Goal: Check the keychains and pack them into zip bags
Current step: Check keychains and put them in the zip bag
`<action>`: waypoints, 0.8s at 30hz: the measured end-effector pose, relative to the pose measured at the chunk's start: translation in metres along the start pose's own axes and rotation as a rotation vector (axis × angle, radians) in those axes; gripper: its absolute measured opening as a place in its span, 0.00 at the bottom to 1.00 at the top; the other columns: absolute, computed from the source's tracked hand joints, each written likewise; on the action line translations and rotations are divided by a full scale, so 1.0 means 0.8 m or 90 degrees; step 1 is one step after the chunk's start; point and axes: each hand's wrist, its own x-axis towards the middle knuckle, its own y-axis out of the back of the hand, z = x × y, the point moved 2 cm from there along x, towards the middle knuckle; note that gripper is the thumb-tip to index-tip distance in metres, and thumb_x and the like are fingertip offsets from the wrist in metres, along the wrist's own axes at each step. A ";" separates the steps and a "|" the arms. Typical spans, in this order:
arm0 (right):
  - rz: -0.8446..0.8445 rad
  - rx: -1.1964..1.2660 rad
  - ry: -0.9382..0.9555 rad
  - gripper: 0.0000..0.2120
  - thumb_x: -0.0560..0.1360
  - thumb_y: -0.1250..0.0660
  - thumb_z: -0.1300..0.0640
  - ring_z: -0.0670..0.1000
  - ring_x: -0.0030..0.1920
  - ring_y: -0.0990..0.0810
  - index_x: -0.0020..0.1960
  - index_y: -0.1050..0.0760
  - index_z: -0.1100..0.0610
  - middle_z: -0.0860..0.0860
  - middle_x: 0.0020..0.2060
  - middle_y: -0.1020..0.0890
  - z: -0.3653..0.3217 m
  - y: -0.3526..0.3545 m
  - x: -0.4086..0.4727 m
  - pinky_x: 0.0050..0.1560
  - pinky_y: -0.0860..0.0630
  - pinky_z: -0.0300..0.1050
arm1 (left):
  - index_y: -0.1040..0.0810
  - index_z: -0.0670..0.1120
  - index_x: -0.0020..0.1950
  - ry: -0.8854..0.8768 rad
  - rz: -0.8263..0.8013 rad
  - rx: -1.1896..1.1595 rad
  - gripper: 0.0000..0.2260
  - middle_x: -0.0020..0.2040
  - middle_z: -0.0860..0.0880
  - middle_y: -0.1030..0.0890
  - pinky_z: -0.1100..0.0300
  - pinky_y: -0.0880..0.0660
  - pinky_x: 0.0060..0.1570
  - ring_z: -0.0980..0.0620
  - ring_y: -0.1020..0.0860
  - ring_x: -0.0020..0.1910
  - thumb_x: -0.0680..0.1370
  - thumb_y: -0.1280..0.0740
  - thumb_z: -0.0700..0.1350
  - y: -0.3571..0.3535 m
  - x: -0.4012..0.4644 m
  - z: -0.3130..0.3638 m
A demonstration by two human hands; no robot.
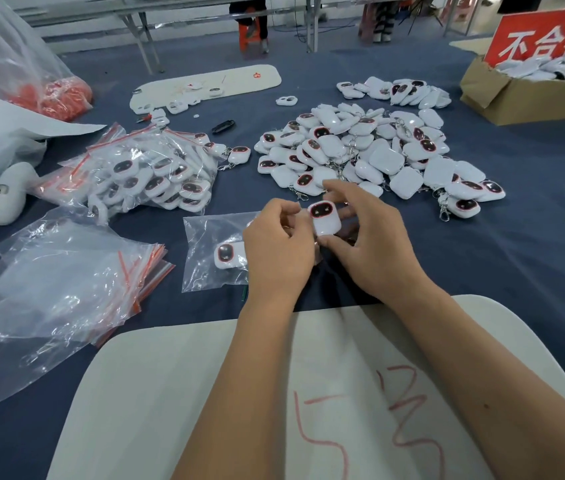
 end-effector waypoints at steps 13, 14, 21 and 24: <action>-0.034 0.329 -0.058 0.34 0.71 0.25 0.74 0.56 0.51 0.13 0.71 0.26 0.49 0.53 0.52 0.18 0.001 -0.003 0.002 0.56 0.16 0.58 | 0.18 0.44 0.53 0.056 -0.056 -0.107 0.03 0.47 0.45 0.15 0.47 0.17 0.49 0.48 0.18 0.43 0.82 0.31 0.42 0.005 0.006 0.001; -0.033 0.327 -0.065 0.33 0.72 0.25 0.74 0.56 0.51 0.13 0.71 0.25 0.51 0.54 0.52 0.18 0.003 -0.004 0.003 0.56 0.16 0.58 | 0.18 0.44 0.53 0.052 -0.066 -0.102 0.03 0.47 0.46 0.15 0.46 0.17 0.50 0.49 0.18 0.44 0.82 0.31 0.42 0.004 0.006 0.001; -0.027 0.325 -0.071 0.29 0.71 0.26 0.75 0.53 0.49 0.13 0.68 0.22 0.55 0.52 0.48 0.16 0.007 -0.003 0.003 0.53 0.16 0.46 | 0.18 0.45 0.52 0.049 -0.090 -0.103 0.02 0.47 0.46 0.15 0.42 0.17 0.52 0.45 0.16 0.48 0.82 0.30 0.42 0.007 0.004 0.003; -0.035 0.315 -0.070 0.24 0.71 0.25 0.73 0.54 0.49 0.13 0.64 0.19 0.55 0.50 0.50 0.14 0.007 -0.003 0.004 0.54 0.16 0.48 | 0.17 0.45 0.51 0.040 -0.091 -0.100 0.02 0.46 0.46 0.14 0.42 0.17 0.51 0.44 0.16 0.48 0.81 0.29 0.41 0.009 0.006 0.002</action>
